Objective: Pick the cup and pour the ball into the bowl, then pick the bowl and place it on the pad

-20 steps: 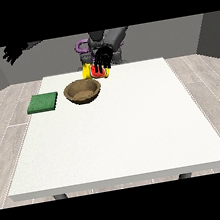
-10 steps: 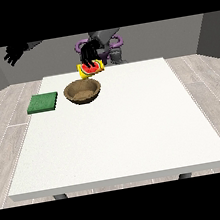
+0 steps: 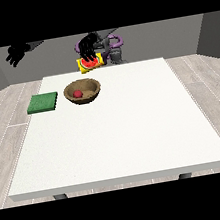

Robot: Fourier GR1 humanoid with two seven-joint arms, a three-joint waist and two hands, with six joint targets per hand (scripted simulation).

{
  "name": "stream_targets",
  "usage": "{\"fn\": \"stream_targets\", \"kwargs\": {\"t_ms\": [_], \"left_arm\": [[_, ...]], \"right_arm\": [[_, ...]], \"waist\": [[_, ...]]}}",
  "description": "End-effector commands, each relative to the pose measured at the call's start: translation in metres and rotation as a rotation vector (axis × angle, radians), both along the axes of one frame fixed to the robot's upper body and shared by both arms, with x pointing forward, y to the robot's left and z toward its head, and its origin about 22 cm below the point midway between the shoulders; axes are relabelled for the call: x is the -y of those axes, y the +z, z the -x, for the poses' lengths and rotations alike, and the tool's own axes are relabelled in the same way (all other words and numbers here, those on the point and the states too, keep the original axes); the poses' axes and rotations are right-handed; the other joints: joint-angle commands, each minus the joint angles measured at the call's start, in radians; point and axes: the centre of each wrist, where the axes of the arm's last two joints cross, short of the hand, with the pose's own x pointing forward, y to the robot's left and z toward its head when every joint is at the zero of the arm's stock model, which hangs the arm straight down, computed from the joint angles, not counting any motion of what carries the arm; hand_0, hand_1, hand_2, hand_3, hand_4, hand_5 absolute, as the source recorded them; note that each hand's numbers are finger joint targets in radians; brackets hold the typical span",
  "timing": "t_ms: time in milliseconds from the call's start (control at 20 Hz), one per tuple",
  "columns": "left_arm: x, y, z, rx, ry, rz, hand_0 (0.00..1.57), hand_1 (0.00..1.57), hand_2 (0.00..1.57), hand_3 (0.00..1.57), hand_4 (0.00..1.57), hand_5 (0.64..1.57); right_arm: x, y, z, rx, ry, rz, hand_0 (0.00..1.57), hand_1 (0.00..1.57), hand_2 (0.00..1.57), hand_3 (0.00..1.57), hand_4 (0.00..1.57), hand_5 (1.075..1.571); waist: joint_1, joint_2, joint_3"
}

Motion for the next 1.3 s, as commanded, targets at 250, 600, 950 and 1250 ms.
{"fn": "stream_targets", "kwargs": {"t_ms": [250, 600, 950, 1250], "left_arm": [[-0.078, 0.048, -0.026, 0.01, 0.018, 0.723, 0.95, 0.95, 1.37, 1.08, 1.3, 1.556], [-0.126, 0.109, -0.037, -0.063, 0.012, 1.5, 0.0, 0.0, 0.0, 0.0, 1.12, 1.57], [-0.221, 0.146, -0.039, -0.207, -0.213, 1.796, 0.0, 0.0, 0.0, 0.0, 1.06, 1.566], [-0.283, 0.164, -0.033, -0.234, -0.242, 1.822, 0.0, 0.0, 0.0, 0.0, 1.05, 1.555]], "right_arm": [[0.009, -0.012, 0.015, -0.054, -0.118, 0.006, 0.0, 0.0, 0.0, 0.11, 0.74, 1.551], [-0.007, -0.02, 0.012, -0.052, -0.161, 0.002, 0.0, 0.0, 0.0, 0.0, 0.79, 1.555], [-0.019, -0.056, 0.028, -0.037, -0.272, -0.063, 0.0, 0.0, 0.0, 0.0, 0.72, 1.566], [-0.053, -0.064, 0.005, -0.04, -0.246, -0.098, 0.0, 0.0, 0.0, 0.0, 0.74, 1.567]], "waist": [[0.161, -0.029, -0.0073], [0.243, 0.006, -0.0157], [0.341, 0.112, -0.0022], [0.329, 0.16, -0.0002]]}}
